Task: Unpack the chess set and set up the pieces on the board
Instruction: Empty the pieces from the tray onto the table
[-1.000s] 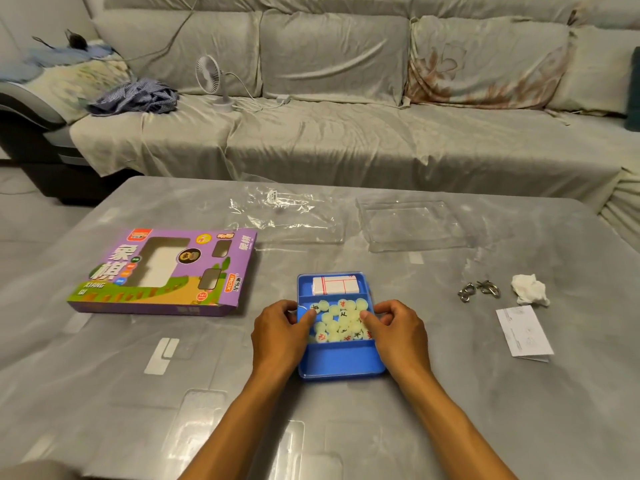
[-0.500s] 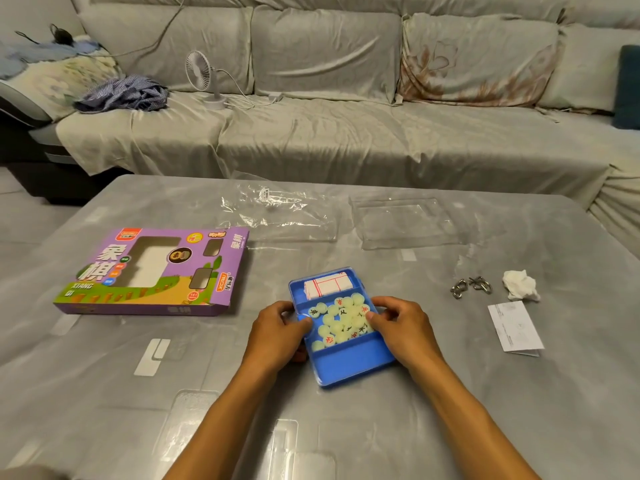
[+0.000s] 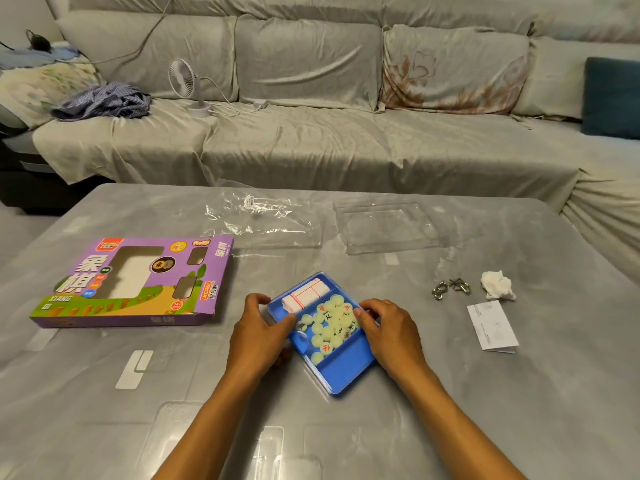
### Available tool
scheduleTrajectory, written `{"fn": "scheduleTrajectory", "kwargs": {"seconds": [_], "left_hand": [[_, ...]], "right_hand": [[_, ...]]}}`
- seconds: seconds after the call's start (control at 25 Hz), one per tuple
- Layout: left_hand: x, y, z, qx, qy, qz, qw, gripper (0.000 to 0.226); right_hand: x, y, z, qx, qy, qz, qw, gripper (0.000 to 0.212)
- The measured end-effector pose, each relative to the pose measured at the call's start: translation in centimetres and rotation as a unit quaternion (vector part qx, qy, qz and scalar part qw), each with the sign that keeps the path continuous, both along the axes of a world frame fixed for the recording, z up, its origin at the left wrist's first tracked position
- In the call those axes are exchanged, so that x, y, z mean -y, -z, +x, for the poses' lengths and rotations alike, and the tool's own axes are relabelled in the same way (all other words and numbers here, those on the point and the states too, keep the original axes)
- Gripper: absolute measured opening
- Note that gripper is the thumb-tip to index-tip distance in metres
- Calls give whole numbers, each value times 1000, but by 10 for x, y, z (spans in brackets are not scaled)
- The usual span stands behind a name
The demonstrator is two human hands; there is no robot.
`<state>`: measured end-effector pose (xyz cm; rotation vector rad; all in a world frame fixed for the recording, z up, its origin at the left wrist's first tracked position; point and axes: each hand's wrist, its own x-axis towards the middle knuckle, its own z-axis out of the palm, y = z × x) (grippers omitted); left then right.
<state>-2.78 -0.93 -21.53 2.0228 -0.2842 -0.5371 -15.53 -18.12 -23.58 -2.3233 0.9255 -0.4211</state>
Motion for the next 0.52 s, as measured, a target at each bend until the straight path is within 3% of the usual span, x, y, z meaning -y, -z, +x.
{"fn": "scheduleTrajectory", "kwargs": {"seconds": [0.12, 0.24, 0.4, 0.52], "left_hand": [[2, 1, -4, 58, -2, 70, 996, 40], [6, -5, -5, 185, 30, 187, 964, 41], [49, -22, 5, 329, 105, 133, 929, 22], [108, -24, 27, 391, 175, 118, 896, 30]], "right_hand": [[9, -3, -4, -26, 4, -24, 999, 27], [15, -5, -5, -42, 25, -75, 996, 25], [5, -8, -4, -22, 21, -91, 995, 29], [-1, -5, -5, -59, -40, -96, 993, 54]]}}
